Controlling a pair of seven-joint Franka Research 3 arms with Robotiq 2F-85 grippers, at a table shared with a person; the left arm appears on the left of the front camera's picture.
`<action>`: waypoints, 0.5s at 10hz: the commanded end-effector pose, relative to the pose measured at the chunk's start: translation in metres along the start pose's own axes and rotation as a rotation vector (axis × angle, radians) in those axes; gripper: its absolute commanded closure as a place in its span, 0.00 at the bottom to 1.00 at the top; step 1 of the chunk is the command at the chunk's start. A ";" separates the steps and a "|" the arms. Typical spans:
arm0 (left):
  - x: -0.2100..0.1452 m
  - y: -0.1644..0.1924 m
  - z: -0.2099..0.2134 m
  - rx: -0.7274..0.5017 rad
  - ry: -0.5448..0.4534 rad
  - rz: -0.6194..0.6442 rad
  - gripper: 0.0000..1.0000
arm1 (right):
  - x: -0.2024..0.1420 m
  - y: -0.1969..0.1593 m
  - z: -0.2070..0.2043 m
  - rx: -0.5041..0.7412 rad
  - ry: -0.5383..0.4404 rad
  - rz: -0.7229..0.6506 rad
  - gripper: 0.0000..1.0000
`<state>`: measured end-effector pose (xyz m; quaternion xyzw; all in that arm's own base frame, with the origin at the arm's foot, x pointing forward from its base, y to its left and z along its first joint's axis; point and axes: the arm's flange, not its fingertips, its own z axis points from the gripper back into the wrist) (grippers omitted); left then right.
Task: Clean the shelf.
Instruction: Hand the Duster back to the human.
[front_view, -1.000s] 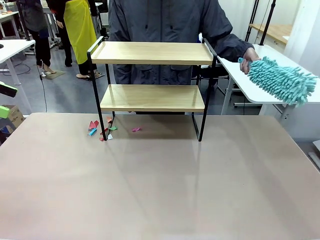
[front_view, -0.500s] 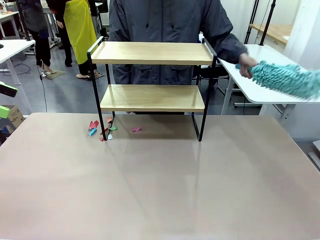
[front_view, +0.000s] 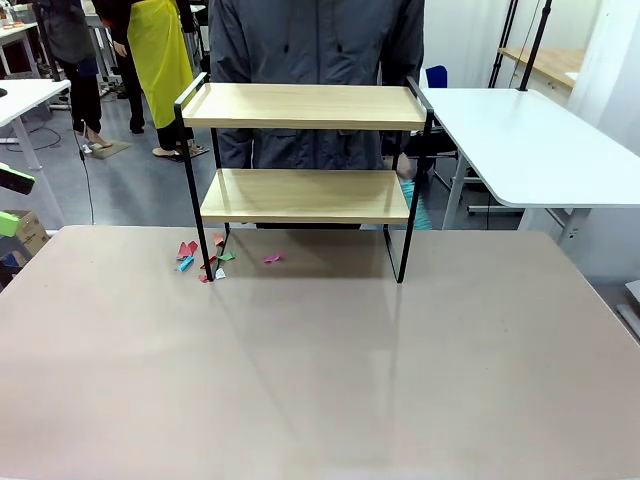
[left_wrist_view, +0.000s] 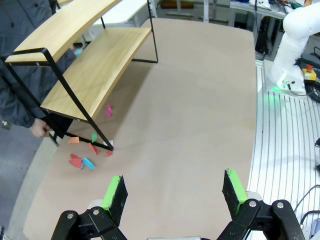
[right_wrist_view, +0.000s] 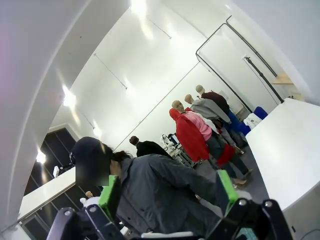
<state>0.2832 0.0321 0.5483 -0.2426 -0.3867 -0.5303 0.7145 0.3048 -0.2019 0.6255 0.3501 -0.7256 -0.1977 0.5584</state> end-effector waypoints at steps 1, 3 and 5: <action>0.000 0.002 0.000 -0.004 -0.025 -0.015 0.00 | -0.001 -0.001 0.001 -0.002 -0.005 0.007 0.00; 0.000 0.002 0.000 -0.004 -0.025 -0.015 0.00 | -0.001 -0.001 0.001 -0.002 -0.005 0.007 0.00; 0.000 0.002 0.000 -0.004 -0.025 -0.015 0.00 | -0.001 -0.001 0.001 -0.002 -0.005 0.007 0.00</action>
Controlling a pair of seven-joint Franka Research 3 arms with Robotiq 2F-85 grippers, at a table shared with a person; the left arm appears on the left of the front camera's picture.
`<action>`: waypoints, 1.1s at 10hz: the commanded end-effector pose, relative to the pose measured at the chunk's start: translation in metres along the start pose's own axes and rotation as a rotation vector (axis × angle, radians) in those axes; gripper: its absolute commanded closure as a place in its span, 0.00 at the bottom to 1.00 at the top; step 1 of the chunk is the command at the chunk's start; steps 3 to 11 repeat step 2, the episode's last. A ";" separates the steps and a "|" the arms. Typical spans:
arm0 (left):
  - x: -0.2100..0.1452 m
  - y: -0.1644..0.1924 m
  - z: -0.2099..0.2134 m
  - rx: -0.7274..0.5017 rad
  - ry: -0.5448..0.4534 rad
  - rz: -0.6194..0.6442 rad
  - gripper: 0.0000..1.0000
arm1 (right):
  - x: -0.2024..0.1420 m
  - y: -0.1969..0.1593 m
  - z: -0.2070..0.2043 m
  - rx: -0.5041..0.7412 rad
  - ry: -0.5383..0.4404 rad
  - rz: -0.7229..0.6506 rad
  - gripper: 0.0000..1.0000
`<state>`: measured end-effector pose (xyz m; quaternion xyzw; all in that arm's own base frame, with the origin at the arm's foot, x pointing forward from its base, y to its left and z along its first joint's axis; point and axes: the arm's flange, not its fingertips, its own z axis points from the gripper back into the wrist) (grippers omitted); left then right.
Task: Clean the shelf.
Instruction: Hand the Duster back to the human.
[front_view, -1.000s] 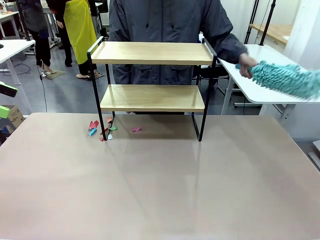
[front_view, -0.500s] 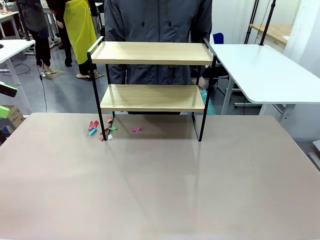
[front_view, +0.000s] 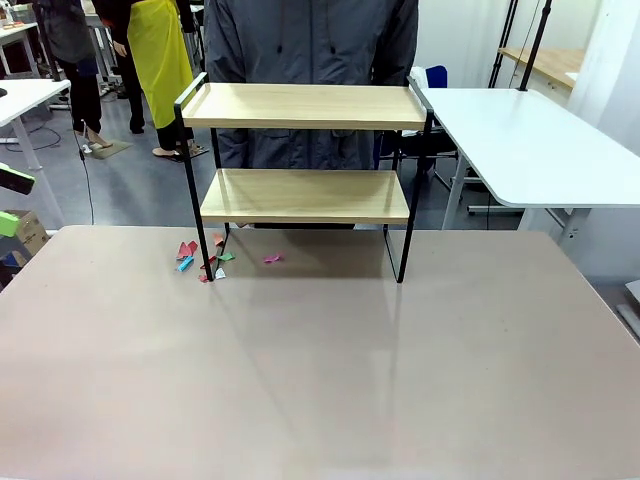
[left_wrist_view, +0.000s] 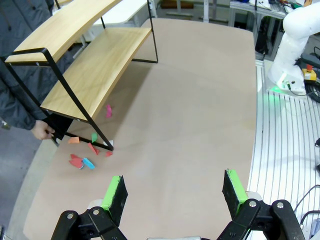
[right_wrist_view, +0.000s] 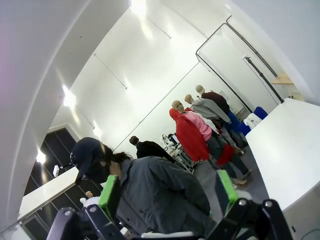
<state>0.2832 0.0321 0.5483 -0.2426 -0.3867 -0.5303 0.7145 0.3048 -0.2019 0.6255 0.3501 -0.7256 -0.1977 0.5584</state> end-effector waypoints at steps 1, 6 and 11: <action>0.000 0.002 0.000 -0.004 -0.025 -0.015 0.00 | -0.001 -0.001 0.001 -0.002 -0.005 0.007 0.00; 0.000 0.002 0.000 -0.004 -0.025 -0.015 0.00 | -0.001 -0.001 0.001 -0.002 -0.005 0.007 0.00; 0.000 0.002 0.000 -0.004 -0.025 -0.015 0.00 | -0.001 -0.001 0.001 -0.002 -0.005 0.007 0.00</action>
